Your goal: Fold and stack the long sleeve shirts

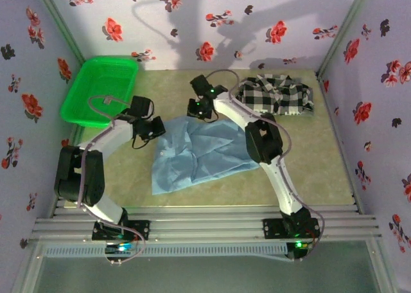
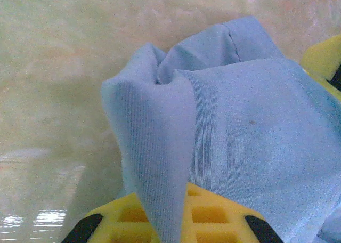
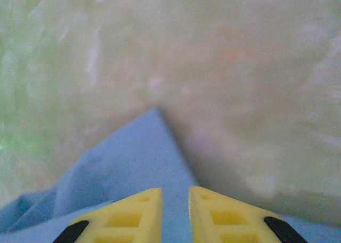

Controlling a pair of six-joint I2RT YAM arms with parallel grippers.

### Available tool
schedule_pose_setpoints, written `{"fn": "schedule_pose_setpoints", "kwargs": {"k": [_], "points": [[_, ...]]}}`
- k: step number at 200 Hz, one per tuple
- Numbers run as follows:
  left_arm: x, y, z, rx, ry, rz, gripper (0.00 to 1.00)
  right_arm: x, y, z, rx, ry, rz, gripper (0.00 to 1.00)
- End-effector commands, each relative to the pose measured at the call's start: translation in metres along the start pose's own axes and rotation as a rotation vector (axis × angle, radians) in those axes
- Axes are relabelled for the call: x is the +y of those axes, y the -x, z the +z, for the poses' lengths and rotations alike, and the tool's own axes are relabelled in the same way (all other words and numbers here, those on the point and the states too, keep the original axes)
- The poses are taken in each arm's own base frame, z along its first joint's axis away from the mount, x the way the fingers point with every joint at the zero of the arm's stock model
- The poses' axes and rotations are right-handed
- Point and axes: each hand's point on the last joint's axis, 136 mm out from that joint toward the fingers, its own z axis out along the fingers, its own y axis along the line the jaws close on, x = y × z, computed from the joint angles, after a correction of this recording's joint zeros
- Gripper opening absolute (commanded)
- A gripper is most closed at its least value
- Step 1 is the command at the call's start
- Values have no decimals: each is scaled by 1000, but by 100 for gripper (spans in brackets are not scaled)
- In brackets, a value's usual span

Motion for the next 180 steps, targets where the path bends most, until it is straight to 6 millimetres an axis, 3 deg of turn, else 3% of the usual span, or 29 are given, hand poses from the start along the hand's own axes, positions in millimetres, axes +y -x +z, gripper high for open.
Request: {"fn": "schedule_pose_setpoints", "kwargs": {"k": [1,21,48,71,80,93,105,136,180], "points": [[22,6,-3,-12,51,-7,6,25,32,-28,-107,147,114,22],[28,15,-3,-23,52,-13,6,18,35,-29,-101,136,130,19],[20,27,-2,-41,2,-2,7,11,35,-34,-96,131,139,15],[20,31,3,-31,0,-9,9,5,25,-40,-68,104,121,23],[22,32,4,-30,3,-18,20,2,17,-41,-52,95,115,27],[24,33,4,-32,5,-40,51,0,5,-39,-45,103,98,32],[22,36,-2,-43,0,-58,62,-5,-4,-36,-28,104,123,32],[14,45,-35,-98,16,-68,78,1,-25,-25,5,151,163,34],[43,26,-62,-77,117,-115,87,15,-38,-9,44,169,159,41]]}}
